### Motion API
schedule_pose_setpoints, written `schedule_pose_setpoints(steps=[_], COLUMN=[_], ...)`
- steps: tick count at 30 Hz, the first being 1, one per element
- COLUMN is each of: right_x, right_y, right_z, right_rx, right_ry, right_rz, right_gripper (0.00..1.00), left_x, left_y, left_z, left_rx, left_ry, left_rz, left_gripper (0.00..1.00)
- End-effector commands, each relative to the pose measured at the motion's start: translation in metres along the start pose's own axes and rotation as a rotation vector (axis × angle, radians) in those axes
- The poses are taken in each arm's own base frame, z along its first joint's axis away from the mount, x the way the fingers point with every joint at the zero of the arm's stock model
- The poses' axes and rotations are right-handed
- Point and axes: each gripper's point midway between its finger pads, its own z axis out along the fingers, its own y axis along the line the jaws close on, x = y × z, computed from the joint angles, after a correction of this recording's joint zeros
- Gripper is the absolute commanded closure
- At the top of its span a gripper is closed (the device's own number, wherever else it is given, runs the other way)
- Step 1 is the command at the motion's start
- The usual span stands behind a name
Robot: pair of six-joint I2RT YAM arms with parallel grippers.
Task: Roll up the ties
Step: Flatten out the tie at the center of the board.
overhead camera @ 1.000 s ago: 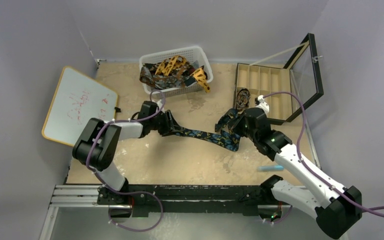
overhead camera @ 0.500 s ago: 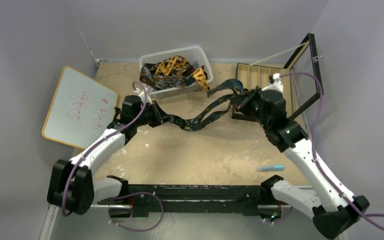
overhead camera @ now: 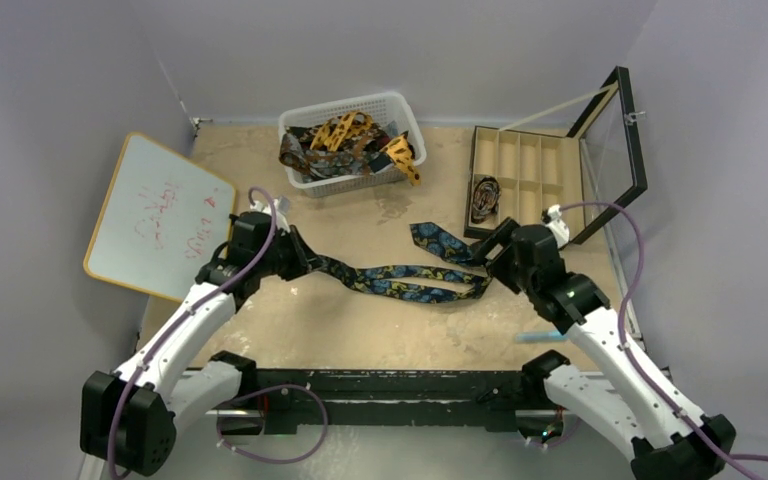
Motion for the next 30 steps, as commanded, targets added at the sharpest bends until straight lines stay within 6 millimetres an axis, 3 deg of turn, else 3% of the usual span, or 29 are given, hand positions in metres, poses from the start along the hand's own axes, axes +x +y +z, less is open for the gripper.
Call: schedule_pose_setpoints(steps=[1, 5, 7, 10, 14, 17, 22, 26, 30], right_x=[-0.046, -0.046, -0.025, -0.003, 0.022, 0.032, 0.04, 0.049, 0.057], right_y=[0.051, 0.073, 0.077, 0.084, 0.07, 0.056, 0.045, 0.037, 0.022], right_z=[-0.012, 0.025, 0.055, 0.078, 0.105, 0.124, 0.141, 0.14, 0.148], right_rx=[-0.109, -0.073, -0.063, -0.058, 0.072, 0.158, 0.248, 0.257, 0.298], right_ry=[-0.129, -0.055, 0.066, 0.145, 0.237, 0.285, 0.33, 0.356, 0.388], right_rz=[-0.105, -0.392, -0.516, -0.666, -0.838, -0.874, -0.907, -0.882, -0.893], right_gripper=[0.15, 0.12, 0.18, 0.17, 0.17, 0.17, 0.2, 0.2, 0.29], left_x=[-0.003, 0.0, 0.001, 0.001, 0.004, 0.005, 0.007, 0.002, 0.003], left_y=[0.017, 0.025, 0.029, 0.031, 0.032, 0.033, 0.033, 0.028, 0.028], left_z=[-0.008, -0.01, -0.012, -0.015, -0.013, -0.013, -0.011, -0.014, -0.013], left_rx=[-0.087, -0.126, -0.142, -0.149, -0.147, -0.144, -0.131, -0.111, -0.105], left_ry=[-0.037, -0.034, -0.043, -0.054, -0.038, -0.036, -0.024, -0.048, -0.04], left_rz=[0.024, 0.022, 0.012, -0.005, -0.016, -0.019, -0.012, -0.004, 0.002], left_gripper=[1.0, 1.0, 1.0, 1.0, 1.0, 1.0, 1.0, 1.0, 1.0])
